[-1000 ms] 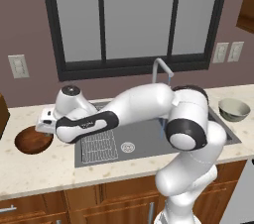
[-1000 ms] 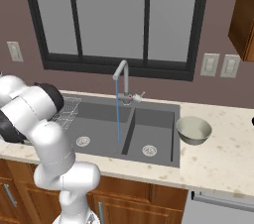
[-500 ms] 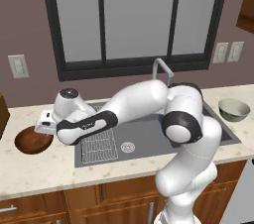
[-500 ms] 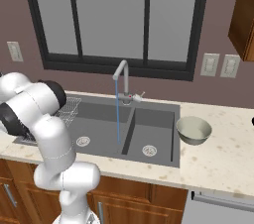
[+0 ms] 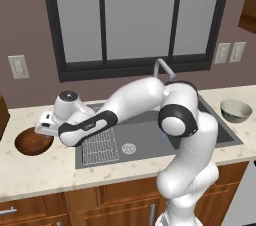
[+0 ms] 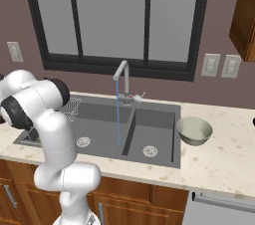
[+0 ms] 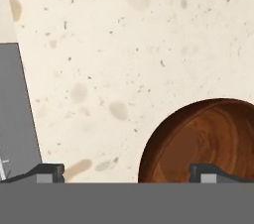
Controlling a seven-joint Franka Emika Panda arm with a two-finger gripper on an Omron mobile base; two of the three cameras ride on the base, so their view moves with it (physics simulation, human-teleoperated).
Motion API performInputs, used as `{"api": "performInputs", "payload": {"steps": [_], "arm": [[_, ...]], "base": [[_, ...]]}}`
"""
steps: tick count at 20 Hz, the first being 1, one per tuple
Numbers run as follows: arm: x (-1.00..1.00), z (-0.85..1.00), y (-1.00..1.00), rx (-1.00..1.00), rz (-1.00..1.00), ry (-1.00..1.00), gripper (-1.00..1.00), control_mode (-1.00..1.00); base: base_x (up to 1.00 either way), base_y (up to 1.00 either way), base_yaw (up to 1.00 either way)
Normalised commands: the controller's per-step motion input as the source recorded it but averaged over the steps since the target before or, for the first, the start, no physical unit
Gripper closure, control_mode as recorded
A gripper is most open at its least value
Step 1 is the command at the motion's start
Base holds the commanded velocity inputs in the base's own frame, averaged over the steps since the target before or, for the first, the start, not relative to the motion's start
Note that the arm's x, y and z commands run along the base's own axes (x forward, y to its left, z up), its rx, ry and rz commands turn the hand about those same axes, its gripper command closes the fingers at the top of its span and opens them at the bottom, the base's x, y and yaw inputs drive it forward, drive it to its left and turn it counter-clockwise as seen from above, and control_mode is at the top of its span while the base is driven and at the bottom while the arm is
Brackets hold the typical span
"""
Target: Rinse each bowl for a few seconds and place them down in the sink or on the counter.
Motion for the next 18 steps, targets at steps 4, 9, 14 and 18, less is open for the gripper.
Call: {"api": "performInputs", "payload": {"steps": [4, 9, 14, 18], "arm": [[0.17, -0.13, 0.13, 0.0, -0.04, 0.0, -1.0, -1.0], [0.2, -0.12, 0.16, 0.0, -0.04, 0.0, -1.0, -1.0], [0.24, -0.09, 0.19, 0.0, -0.05, 0.02, -1.0, -1.0], [0.24, -0.13, 0.21, 0.0, -0.05, 0.04, -1.0, -1.0]], "base": [[0.0, 0.0, 0.0], [0.0, 0.0, 0.0], [0.0, 0.0, 0.0], [0.0, 0.0, 0.0]]}}
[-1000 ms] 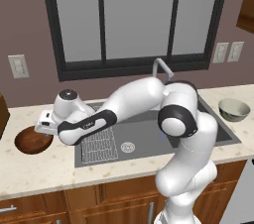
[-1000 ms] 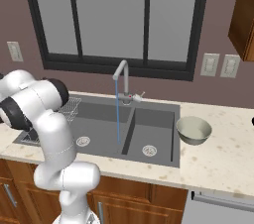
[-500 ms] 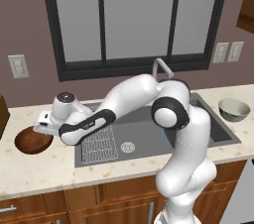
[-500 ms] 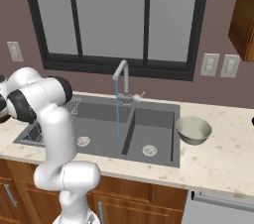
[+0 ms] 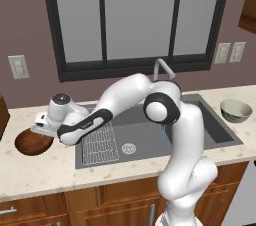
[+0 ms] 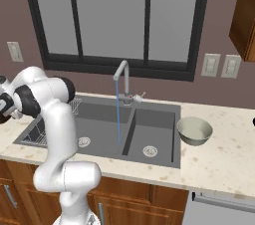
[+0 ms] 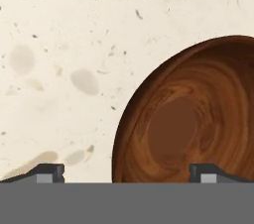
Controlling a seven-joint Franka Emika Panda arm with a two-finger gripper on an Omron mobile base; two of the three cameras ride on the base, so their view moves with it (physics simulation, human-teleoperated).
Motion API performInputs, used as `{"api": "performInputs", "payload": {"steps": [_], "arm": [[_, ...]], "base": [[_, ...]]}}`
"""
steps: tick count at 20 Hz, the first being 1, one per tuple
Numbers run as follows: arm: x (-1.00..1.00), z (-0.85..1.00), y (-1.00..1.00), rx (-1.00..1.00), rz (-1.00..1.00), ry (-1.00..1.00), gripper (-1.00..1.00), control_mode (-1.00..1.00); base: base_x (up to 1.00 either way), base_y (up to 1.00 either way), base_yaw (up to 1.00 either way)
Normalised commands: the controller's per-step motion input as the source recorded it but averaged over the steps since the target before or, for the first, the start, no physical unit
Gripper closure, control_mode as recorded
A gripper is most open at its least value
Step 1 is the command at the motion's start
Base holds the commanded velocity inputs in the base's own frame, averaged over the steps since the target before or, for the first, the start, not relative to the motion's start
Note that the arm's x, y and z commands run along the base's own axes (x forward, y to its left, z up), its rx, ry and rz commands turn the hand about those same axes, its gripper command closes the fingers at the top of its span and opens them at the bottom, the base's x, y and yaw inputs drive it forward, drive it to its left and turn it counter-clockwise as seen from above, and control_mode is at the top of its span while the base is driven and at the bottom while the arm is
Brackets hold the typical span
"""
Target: Rinse each bowl for a few seconds and place them down in the sink or on the counter.
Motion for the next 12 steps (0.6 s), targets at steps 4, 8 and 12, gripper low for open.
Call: {"api": "performInputs", "payload": {"steps": [4, 8, 12], "arm": [[0.18, -0.16, 0.18, 0.0, -0.04, 0.05, -1.0, -1.0], [0.14, -0.2, 0.15, 0.0, -0.03, 0.05, 1.0, -1.0], [0.12, -0.21, 0.08, 0.0, -0.03, 0.05, 1.0, -1.0]], "base": [[0.0, 0.0, 0.0], [0.0, 0.0, 0.0], [0.0, 0.0, 0.0]]}}
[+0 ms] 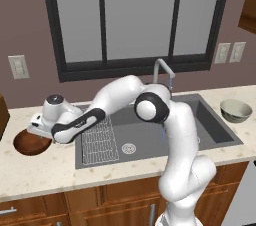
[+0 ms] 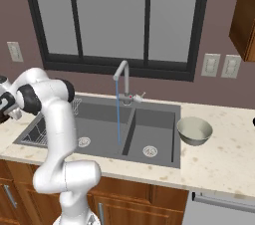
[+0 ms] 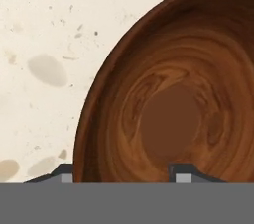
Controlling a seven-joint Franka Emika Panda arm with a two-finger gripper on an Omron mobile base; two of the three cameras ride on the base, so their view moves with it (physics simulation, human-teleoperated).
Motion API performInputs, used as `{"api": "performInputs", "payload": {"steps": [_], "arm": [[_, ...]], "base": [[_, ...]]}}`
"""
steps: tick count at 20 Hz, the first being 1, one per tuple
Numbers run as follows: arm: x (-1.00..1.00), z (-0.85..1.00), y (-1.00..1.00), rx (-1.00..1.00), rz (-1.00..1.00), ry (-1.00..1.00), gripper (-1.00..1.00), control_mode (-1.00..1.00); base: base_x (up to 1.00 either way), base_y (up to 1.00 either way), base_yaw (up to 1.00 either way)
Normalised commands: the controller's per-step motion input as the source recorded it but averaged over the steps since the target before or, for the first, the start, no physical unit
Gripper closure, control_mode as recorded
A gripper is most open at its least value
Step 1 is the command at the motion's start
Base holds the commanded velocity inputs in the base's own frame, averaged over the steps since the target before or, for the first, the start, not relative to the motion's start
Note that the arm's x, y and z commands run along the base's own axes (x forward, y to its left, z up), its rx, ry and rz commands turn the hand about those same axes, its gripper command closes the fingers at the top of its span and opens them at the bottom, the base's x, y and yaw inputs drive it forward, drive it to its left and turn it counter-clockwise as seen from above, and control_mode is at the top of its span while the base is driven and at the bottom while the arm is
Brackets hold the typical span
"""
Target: Rinse each bowl for a few seconds and place them down in the sink or on the counter.
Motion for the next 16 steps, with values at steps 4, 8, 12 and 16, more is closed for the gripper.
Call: {"api": "performInputs", "payload": {"steps": [4, 8, 12, 16], "arm": [[0.06, -0.15, 0.0, 0.0, -0.01, 0.03, 1.0, -1.0], [0.0, -0.05, 0.0, 0.0, -0.01, 0.0, 1.0, -1.0], [-0.06, 0.0, -0.03, 0.0, -0.09, 0.0, 1.0, -1.0], [-0.14, 0.11, -0.16, 0.0, -0.16, 0.0, 1.0, -1.0]], "base": [[0.0, 0.0, 0.0], [0.0, 0.0, 0.0], [0.0, 0.0, 0.0], [0.0, 0.0, 0.0]]}}
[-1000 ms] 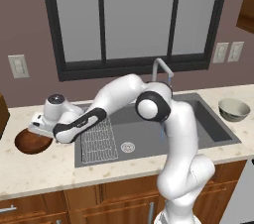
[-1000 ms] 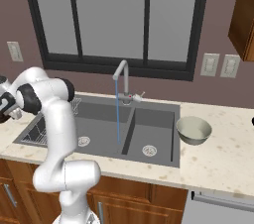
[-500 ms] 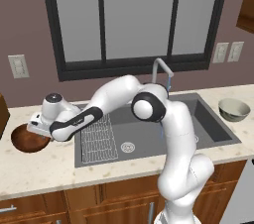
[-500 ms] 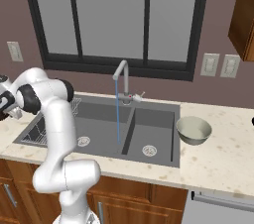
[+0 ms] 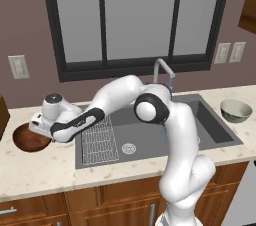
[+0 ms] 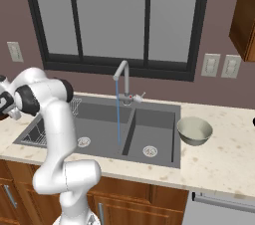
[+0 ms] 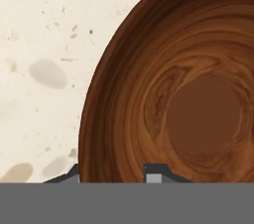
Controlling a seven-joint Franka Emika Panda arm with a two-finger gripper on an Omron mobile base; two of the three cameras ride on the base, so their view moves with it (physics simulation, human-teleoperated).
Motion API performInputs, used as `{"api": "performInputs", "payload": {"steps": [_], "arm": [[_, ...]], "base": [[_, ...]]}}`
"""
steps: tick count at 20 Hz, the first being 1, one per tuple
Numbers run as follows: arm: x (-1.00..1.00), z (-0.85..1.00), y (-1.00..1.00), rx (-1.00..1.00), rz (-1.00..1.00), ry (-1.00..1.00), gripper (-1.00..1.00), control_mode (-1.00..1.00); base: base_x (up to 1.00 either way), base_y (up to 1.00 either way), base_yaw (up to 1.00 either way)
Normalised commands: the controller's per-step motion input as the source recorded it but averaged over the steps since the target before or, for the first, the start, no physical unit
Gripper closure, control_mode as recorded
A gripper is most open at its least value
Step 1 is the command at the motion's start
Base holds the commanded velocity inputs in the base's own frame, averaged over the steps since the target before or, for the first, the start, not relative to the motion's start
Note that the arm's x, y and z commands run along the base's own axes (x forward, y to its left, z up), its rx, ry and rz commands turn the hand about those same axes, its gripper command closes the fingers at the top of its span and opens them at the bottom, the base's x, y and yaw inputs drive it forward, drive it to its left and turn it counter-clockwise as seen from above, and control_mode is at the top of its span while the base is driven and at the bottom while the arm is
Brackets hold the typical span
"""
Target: Rinse each bowl for a few seconds and place them down in the sink or on the counter.
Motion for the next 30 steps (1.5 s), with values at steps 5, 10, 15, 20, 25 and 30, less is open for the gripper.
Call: {"api": "performInputs", "payload": {"steps": [5, 10, 15, 20, 25, 30], "arm": [[-0.13, 0.23, -0.2, 0.0, -0.23, 0.0, 1.0, -1.0], [-0.1, 0.3, -0.3, 0.01, -0.28, 0.01, 1.0, -1.0], [-0.08, 0.27, -0.41, 0.03, -0.32, 0.05, 1.0, -1.0], [-0.02, 0.29, -0.44, 0.02, -0.33, 0.07, 1.0, -1.0], [-0.04, 0.29, -0.51, 0.04, -0.31, 0.09, 1.0, -1.0], [-0.07, 0.26, -0.53, 0.05, -0.3, 0.11, 1.0, -1.0]], "base": [[0.0, 0.0, 0.0], [0.0, 0.0, 0.0], [0.0, 0.0, 0.0], [0.0, 0.0, 0.0], [0.0, 0.0, 0.0], [0.0, 0.0, 0.0]]}}
